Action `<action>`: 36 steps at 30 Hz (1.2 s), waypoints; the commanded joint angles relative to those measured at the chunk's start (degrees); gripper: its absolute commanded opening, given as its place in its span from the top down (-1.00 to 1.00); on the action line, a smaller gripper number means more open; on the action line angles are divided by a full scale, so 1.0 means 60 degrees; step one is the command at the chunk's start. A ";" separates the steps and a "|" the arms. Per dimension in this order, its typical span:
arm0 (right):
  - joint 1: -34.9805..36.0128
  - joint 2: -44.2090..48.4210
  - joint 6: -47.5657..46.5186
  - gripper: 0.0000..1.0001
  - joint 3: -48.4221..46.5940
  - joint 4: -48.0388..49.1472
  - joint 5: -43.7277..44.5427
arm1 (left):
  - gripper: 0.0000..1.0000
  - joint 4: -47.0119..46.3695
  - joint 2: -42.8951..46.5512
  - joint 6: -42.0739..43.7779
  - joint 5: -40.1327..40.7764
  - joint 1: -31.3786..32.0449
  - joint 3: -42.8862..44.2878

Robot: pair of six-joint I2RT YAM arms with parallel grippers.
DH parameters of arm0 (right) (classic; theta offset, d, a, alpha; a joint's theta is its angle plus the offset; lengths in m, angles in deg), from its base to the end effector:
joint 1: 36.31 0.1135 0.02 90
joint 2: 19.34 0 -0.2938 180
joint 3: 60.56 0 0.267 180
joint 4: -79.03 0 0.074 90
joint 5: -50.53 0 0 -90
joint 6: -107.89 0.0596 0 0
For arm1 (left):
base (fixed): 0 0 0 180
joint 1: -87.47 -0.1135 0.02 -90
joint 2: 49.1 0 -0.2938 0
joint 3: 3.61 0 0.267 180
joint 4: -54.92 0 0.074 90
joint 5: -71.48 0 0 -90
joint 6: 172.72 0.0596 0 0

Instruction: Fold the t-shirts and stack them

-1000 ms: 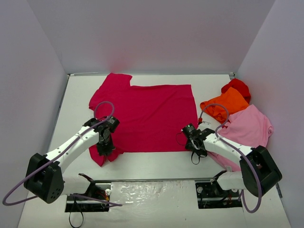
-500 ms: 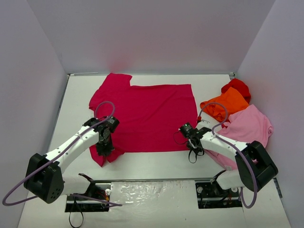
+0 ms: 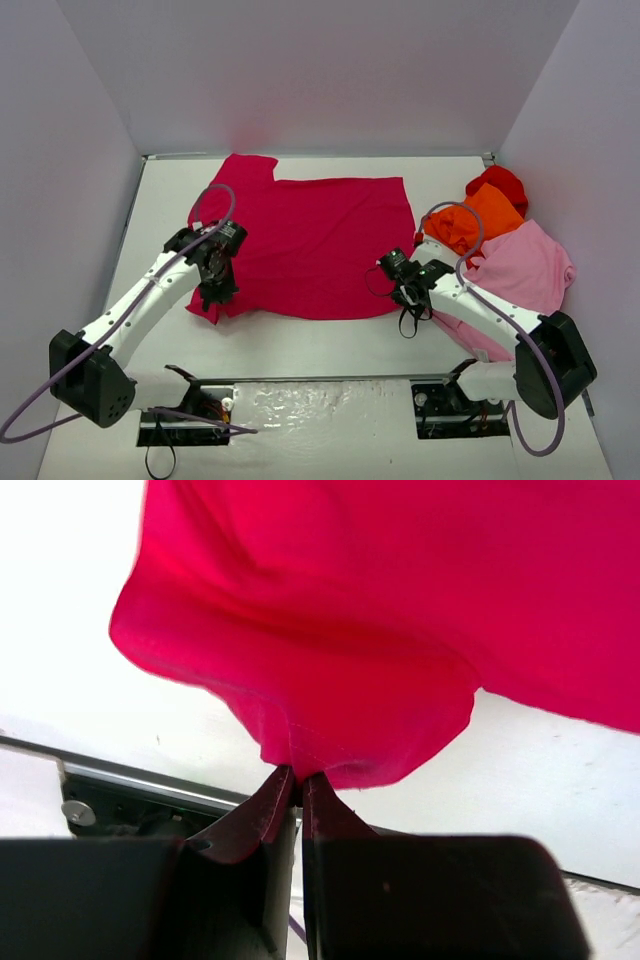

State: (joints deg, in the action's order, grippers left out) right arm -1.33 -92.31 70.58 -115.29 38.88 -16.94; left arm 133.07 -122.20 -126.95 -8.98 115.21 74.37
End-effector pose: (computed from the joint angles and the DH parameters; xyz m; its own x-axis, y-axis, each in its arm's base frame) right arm 0.2222 0.1276 0.2009 -0.7132 0.3976 -0.5772 0.3338 0.9168 0.2191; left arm 0.2160 -0.1024 0.2902 -0.8981 -0.3049 -0.3170 -0.2926 0.9523 -0.0871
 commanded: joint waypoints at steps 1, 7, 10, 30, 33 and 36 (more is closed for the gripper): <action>0.0073 0.0132 -0.0919 1.00 -0.1236 -0.0610 0.0776 | 1.00 0.0619 -0.0564 0.0748 0.0880 -0.0235 0.1973; 0.0073 -0.1157 -0.1912 1.00 -0.2297 -0.0527 0.1486 | 1.00 0.0804 -0.1719 0.1243 0.1255 -0.0419 0.3459; 0.0033 -0.2006 -0.2363 1.00 -0.2718 -0.0290 0.1938 | 1.00 0.0737 -0.2286 0.1406 0.1292 -0.0575 0.3957; -0.1851 -0.5499 -0.4323 1.00 -0.5707 0.1969 0.1341 | 1.00 0.1028 -0.5180 0.2227 0.1595 -0.1450 0.7099; -0.1890 -0.5799 -0.4489 1.00 -0.6068 0.2081 0.1197 | 1.00 0.1078 -0.5484 0.2231 0.1545 -0.1474 0.7405; -0.1955 -0.6278 -0.4562 1.00 -0.6591 0.2110 0.0927 | 1.00 0.1107 -0.5717 0.2245 0.1501 -0.1489 0.7594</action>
State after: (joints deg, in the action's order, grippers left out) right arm -12.36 -128.21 45.03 -150.29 50.11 -10.65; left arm 138.33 -157.03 -114.68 -0.88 106.78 116.15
